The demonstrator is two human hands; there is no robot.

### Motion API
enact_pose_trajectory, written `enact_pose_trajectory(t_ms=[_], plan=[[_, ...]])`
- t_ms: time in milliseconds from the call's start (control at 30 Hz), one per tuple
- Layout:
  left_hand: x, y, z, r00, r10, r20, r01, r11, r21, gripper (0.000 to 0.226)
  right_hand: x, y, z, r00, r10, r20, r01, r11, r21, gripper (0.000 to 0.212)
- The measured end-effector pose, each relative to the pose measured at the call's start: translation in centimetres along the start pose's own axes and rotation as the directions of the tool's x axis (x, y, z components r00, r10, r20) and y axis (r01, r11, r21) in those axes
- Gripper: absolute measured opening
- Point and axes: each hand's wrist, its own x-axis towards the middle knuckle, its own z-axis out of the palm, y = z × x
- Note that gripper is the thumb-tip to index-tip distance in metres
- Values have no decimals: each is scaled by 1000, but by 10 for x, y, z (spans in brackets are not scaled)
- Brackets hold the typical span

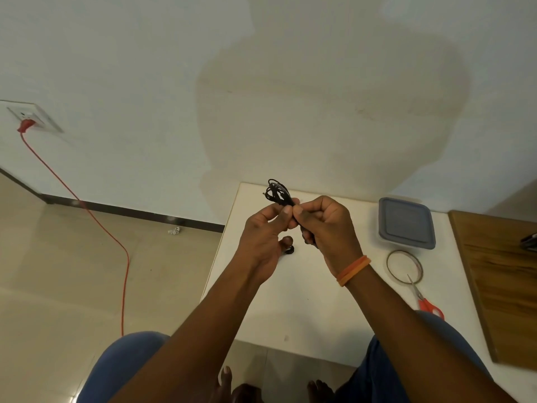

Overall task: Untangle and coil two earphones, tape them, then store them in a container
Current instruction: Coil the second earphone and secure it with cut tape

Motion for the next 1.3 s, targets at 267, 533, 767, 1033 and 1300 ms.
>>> enact_pose_trajectory(t_ms=[267,533,767,1033,1300], plan=[[-2,6,2,999,31,-33,-25,988,155,20,0,0,3,997,-66,-30,66,998,-11,20],[-5,6,4,997,75,-12,-71,978,196,14,-3,2,5,994,108,6,-108,979,175,39],[-3,-2,7,994,102,-37,-95,983,157,18,-2,6,3,917,289,274,-391,784,482,30],[-7,8,1,976,133,175,-169,963,210,26,0,5,-6,806,352,475,-579,633,514,24],[-5,8,-4,964,197,180,-260,846,466,26,-1,5,-7,818,449,359,-575,627,525,17]])
